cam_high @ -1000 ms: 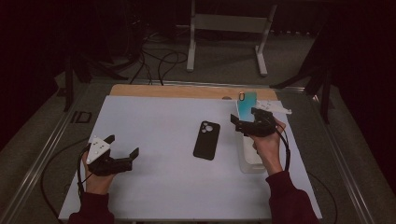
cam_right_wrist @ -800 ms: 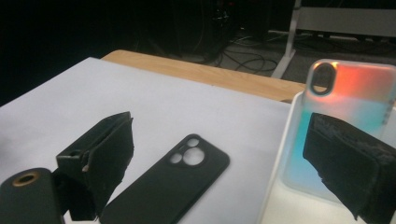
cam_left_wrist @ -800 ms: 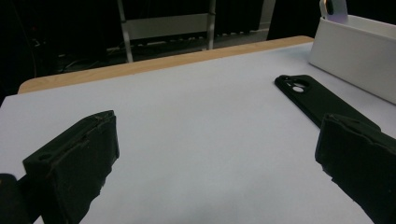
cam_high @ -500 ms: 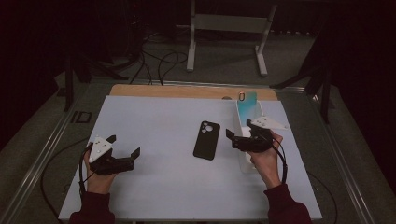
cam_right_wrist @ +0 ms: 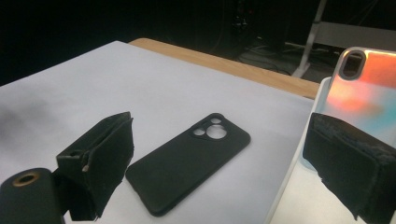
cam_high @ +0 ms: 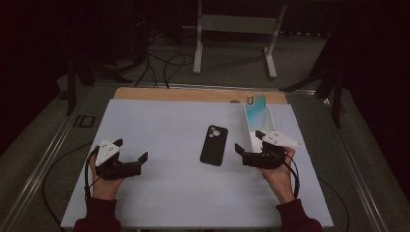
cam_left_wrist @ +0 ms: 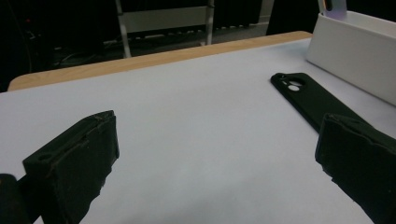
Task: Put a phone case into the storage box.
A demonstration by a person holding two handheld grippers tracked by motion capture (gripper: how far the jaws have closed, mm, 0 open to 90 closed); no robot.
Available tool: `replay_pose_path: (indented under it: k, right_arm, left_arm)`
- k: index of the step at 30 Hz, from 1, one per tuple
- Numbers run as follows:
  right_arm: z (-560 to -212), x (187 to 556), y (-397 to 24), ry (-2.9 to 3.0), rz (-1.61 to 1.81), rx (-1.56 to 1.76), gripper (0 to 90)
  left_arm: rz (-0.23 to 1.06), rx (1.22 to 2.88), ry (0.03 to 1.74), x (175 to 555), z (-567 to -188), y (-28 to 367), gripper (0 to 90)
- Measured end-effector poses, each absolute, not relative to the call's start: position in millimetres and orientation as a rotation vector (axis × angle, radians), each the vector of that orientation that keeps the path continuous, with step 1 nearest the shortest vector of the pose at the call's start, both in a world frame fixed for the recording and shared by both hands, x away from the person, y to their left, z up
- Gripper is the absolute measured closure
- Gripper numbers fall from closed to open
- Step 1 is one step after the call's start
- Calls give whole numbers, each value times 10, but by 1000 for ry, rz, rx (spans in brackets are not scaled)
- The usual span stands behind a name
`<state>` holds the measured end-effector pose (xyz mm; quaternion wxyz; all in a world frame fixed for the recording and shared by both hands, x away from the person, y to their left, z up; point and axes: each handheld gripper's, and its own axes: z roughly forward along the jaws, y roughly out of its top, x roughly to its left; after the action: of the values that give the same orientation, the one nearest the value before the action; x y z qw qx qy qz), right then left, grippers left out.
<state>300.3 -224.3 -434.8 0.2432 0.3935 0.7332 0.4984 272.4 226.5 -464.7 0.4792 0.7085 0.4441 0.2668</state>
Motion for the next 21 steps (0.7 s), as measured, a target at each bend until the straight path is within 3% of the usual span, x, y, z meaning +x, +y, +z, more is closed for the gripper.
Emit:
replay_pose_path:
  k: [21]
  right_arm:
    - [-4519,2820,-2447,1937,1434,1122,85]
  left_arm:
    - [581,1805,1042,2984,-4557,1799,0]
